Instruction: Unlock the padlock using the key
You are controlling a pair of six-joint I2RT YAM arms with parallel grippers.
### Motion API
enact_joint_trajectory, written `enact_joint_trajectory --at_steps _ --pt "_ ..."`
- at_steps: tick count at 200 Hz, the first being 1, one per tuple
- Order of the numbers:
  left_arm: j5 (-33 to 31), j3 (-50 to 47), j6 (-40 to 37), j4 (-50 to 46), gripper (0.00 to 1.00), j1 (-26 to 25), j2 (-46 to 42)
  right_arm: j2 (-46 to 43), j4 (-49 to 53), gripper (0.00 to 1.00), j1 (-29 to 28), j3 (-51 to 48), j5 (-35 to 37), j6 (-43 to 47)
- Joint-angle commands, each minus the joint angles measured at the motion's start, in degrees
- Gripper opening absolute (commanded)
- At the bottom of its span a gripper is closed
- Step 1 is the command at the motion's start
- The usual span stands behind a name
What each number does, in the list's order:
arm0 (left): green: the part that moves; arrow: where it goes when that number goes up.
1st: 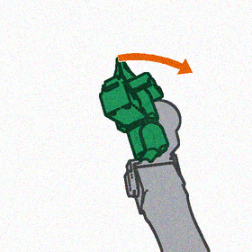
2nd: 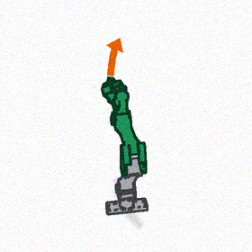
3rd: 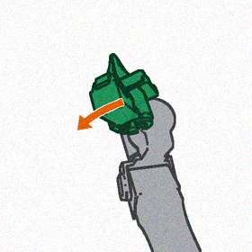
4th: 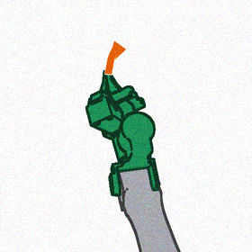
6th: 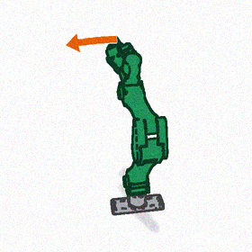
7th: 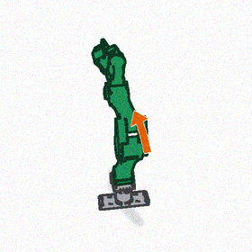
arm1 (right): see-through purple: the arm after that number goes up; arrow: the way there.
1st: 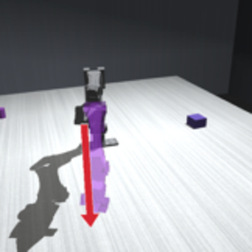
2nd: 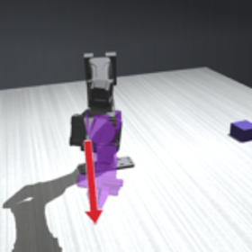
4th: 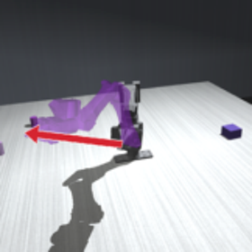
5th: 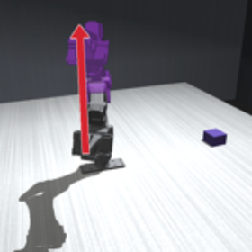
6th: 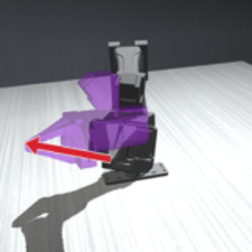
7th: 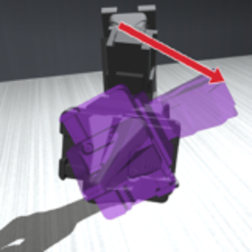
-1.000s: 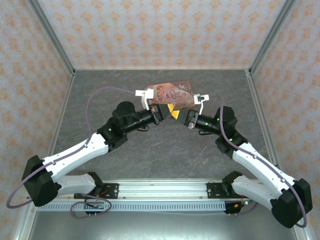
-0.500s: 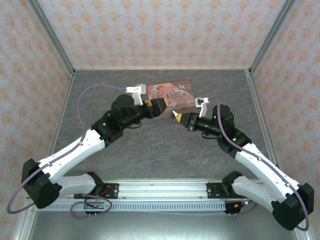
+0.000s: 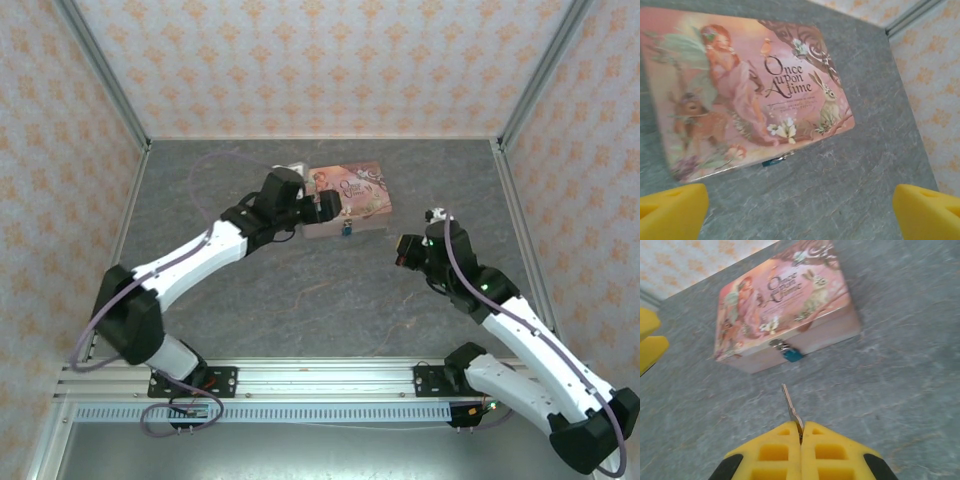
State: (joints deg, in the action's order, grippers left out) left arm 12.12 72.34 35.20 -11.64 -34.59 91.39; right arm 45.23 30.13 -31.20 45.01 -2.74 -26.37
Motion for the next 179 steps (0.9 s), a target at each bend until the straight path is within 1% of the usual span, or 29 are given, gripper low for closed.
enact_joint_trajectory --at_steps 1,26,31,51,80,101,122,144,161,179 --pt "5.4 8.1 -3.3 0.3 0.95 -1.7 6.2 -2.4 5.1 0.00 -0.2 1.2 6.6 -1.1" --pt "8.5 19.8 -4.3 -2.5 0.94 -3.0 16.8 -4.1 6.7 0.00 -0.2 0.8 7.4 -1.7" --pt "9.0 22.4 -6.0 -3.6 0.94 -3.2 19.4 -4.4 7.1 0.00 -0.2 1.0 7.6 -1.9" --pt "10.4 32.4 -7.3 -7.2 0.93 -4.1 27.8 -5.4 9.1 0.00 -0.2 1.4 8.4 -2.0" --pt "12.8 44.7 -7.4 -10.9 0.92 -4.4 37.3 -6.8 10.4 0.00 -0.2 1.6 8.9 -2.2" --pt "13.5 50.9 -7.1 -12.9 0.91 -4.4 42.4 -7.4 10.6 0.00 -0.2 1.3 8.9 -2.7" --pt "13.1 53.8 -7.0 -14.0 0.91 -4.4 45.5 -7.6 10.6 0.00 -0.2 1.1 8.5 -2.9" --pt "13.3 53.9 -6.8 -14.8 0.89 -4.5 46.8 -7.6 10.6 0.00 -0.2 0.9 8.3 -3.1" --pt "14.0 51.2 -6.9 -14.2 0.88 -4.8 45.8 -7.6 10.8 0.00 -0.2 0.9 8.7 -2.8" --pt "13.7 45.2 -7.0 -12.2 0.88 -5.3 42.8 -7.5 11.2 0.00 -0.2 1.0 9.2 -2.5"
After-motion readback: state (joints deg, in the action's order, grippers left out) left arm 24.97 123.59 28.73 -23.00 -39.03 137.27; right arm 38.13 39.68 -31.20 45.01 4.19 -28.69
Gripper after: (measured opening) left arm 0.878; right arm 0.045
